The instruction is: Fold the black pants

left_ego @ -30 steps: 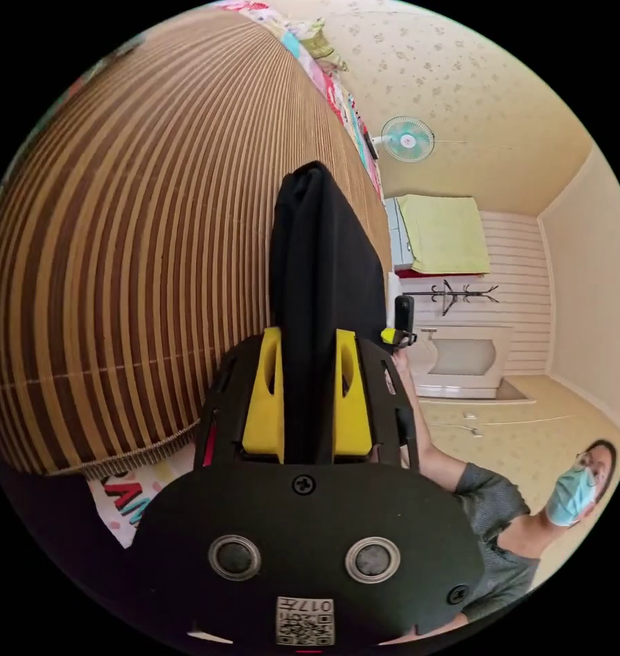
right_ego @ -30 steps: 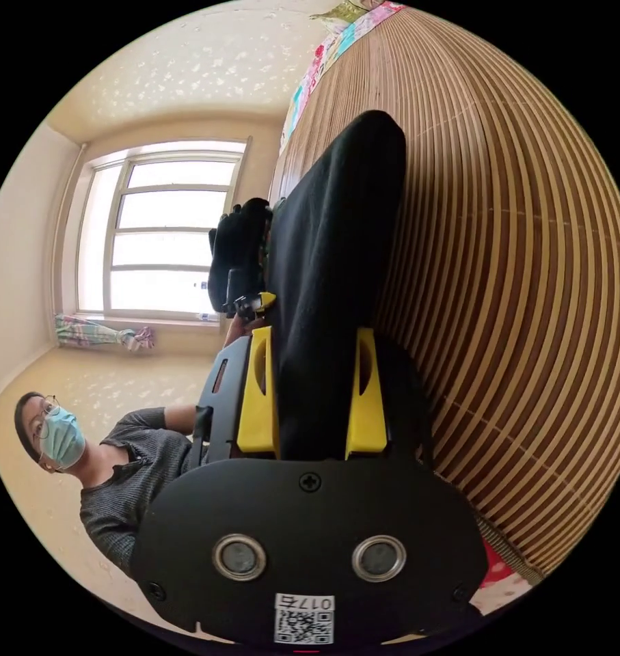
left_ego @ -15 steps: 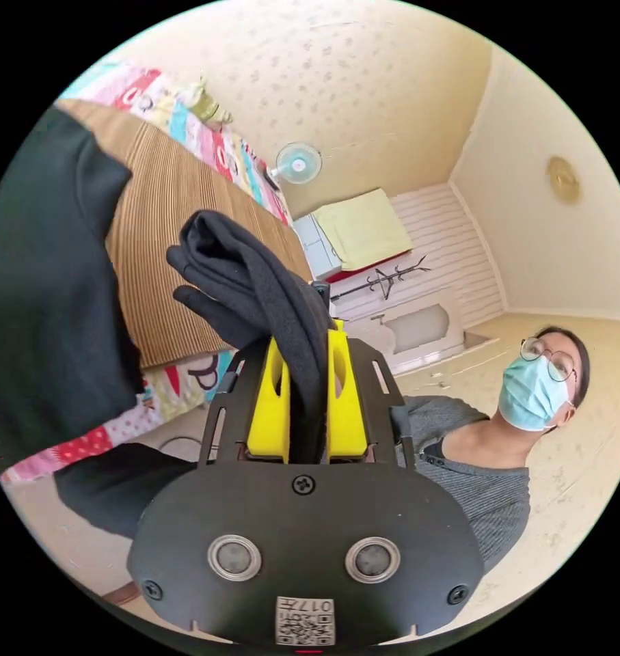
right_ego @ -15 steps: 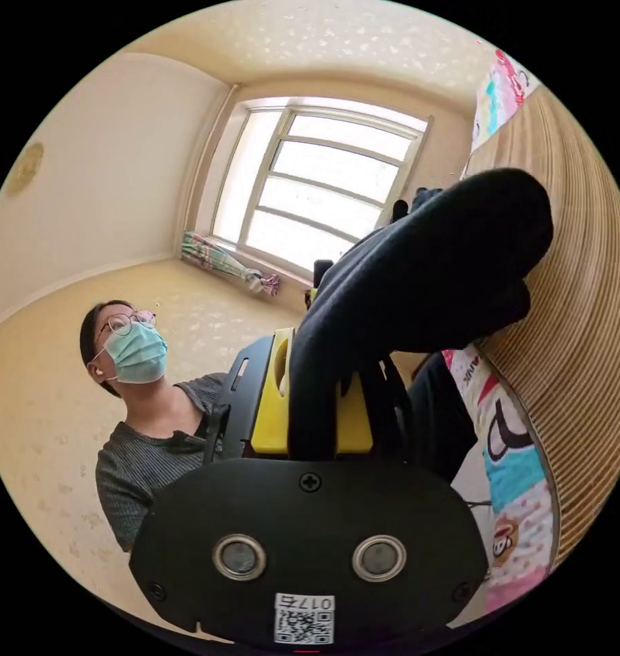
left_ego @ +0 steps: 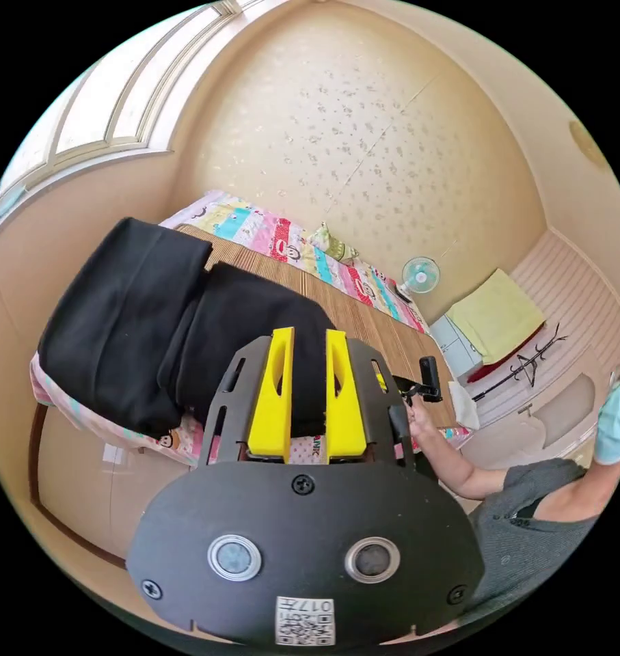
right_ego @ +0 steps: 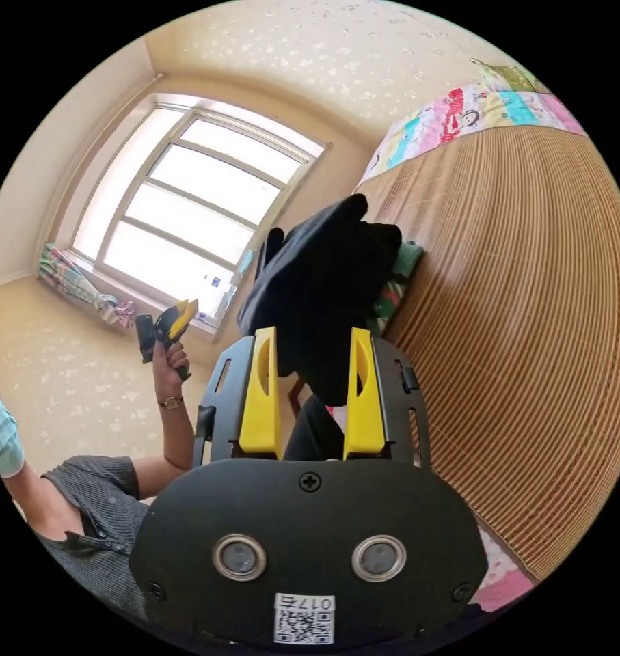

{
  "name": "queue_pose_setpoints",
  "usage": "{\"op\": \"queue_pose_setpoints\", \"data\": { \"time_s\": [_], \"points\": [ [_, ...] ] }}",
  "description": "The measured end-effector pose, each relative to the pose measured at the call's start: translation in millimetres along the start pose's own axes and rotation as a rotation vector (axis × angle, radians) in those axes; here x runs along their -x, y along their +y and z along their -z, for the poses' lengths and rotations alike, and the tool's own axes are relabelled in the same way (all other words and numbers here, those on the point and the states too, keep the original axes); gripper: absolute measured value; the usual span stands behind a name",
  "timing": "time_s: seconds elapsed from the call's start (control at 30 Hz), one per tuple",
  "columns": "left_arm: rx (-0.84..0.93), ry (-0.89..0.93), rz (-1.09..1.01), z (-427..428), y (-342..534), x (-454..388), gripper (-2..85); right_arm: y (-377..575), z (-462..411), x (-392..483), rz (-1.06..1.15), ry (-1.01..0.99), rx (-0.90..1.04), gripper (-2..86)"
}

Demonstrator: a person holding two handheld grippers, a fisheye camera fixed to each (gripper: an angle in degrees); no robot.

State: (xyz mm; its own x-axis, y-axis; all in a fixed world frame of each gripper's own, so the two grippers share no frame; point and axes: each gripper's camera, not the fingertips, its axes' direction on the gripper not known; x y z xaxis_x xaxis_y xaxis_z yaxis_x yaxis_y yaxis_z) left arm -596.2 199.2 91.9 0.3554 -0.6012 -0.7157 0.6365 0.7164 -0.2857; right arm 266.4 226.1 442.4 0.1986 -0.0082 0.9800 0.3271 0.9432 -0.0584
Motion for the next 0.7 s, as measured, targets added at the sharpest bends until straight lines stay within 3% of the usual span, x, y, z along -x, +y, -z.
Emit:
{"op": "queue_pose_setpoints", "data": {
  "time_s": [0.13, 0.3, 0.4, 0.5, 0.7],
  "points": [
    [-0.002, 0.118, -0.173, -69.1, 87.0, -73.7, 0.2, 104.2, 38.5, -52.9, -0.09, 0.384, -0.052, 13.3],
    [0.246, 0.372, -0.383, -211.5, 139.8, -214.2, 0.1, 163.6, 83.5, -56.5, -0.112, 0.79, -0.126, 13.5],
    [0.297, 0.271, -0.388, -311.7, 153.3, -235.0, 5.2, 165.4, 91.5, -75.1, -0.198, 0.931, -0.157, 16.9],
    [0.324, 0.133, -0.311, -412.0, 148.7, -223.5, 24.2, 151.1, 90.3, -106.6, -0.273, 0.968, -0.172, 24.3],
    [0.427, -0.189, -0.196, -546.1, 133.6, -187.6, 31.6, 93.6, 61.4, -176.2, -0.459, 1.037, -0.101, 30.5]
  ]
}}
